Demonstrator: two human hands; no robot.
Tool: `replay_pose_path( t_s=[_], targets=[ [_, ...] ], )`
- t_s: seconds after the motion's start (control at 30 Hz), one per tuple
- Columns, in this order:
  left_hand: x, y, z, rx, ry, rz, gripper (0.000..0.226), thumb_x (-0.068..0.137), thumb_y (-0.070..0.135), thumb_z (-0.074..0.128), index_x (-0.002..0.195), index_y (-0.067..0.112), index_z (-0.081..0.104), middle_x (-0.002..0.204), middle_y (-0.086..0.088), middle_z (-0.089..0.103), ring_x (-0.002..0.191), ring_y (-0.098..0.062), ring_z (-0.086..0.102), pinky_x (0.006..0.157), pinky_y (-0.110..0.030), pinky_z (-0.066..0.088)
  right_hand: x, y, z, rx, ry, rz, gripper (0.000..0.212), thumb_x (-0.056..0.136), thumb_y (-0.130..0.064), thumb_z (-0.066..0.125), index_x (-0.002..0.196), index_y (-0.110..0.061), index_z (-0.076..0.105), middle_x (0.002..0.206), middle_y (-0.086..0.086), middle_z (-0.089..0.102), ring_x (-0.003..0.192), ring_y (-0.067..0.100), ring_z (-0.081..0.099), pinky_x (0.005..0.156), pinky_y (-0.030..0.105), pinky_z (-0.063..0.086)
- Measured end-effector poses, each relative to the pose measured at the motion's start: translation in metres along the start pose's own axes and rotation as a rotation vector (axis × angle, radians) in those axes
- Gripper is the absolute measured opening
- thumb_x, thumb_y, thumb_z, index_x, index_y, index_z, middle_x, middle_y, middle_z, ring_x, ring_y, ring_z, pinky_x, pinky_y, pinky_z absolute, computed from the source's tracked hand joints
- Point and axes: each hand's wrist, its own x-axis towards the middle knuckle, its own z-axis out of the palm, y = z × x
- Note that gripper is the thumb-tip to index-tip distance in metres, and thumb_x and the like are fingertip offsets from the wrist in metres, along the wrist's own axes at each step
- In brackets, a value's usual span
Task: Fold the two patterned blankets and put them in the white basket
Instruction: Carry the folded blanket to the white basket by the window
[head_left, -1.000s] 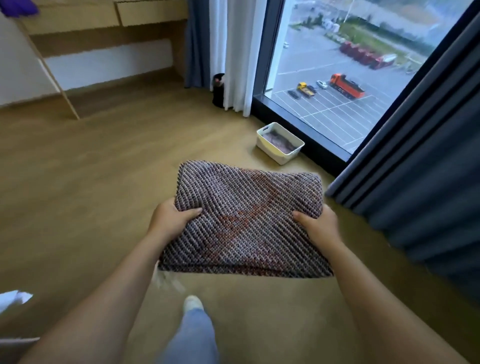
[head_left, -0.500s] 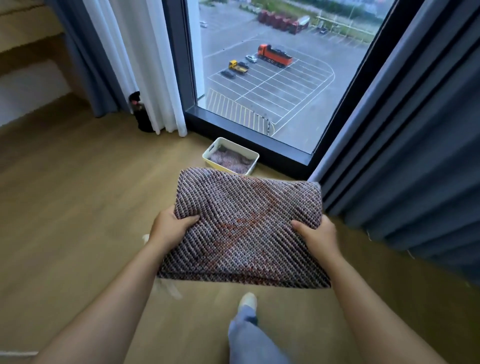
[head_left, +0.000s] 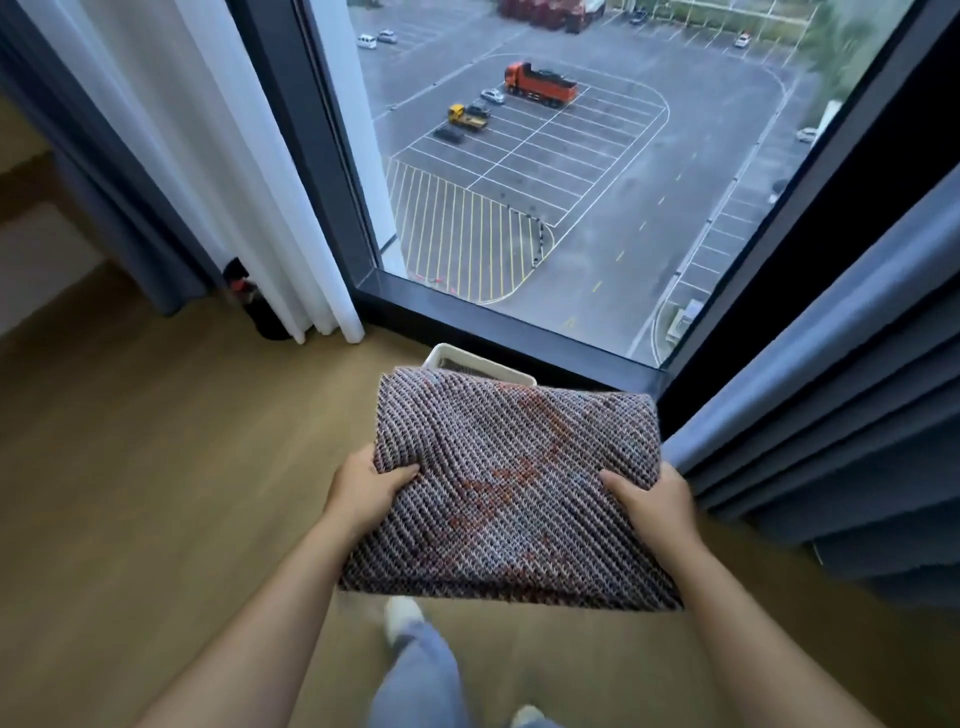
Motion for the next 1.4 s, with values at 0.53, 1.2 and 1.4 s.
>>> replay_pose_path(
  t_s=[0.53, 1.2, 1.4],
  targets=[
    [0.331, 0.085, 0.030, 0.113, -0.294, -0.133, 0.026, 0.077, 0.000, 0.071, 0.101, 0.005, 0.065, 0.106, -0.016, 0.068, 0.096, -0.027, 0.064, 0.093, -0.043, 0.049, 0.235, -0.057, 0.103, 0.003, 0.194, 0.229, 0.036, 0.083, -0.022, 0.068, 0.111, -0.004, 0.055, 0.111, 0.014, 0.064, 0.097, 0.025, 0.059, 0.079, 0.029, 0.042],
    [0.679, -0.161, 0.221, 0.452, -0.195, -0.162, 0.019, 0.082, 0.010, 0.065, 0.100, 0.008, 0.065, 0.105, -0.015, 0.068, 0.100, -0.031, 0.062, 0.091, -0.043, 0.049, 0.534, 0.148, 0.311, -0.164, 0.199, 0.397, 0.030, 0.083, -0.019, 0.066, 0.109, -0.011, 0.053, 0.101, -0.002, 0.055, 0.093, 0.014, 0.050, 0.079, 0.024, 0.035],
    [0.733, -0.231, 0.223, 0.757, -0.091, -0.080, 0.022, 0.084, 0.021, 0.061, 0.101, 0.007, 0.063, 0.108, -0.019, 0.066, 0.102, -0.037, 0.058, 0.088, -0.042, 0.047, 0.558, 0.210, 0.389, -0.228, 0.099, 0.505, 0.038, 0.083, -0.021, 0.063, 0.116, -0.011, 0.049, 0.121, 0.010, 0.060, 0.113, 0.029, 0.054, 0.097, 0.040, 0.043]
  ],
)
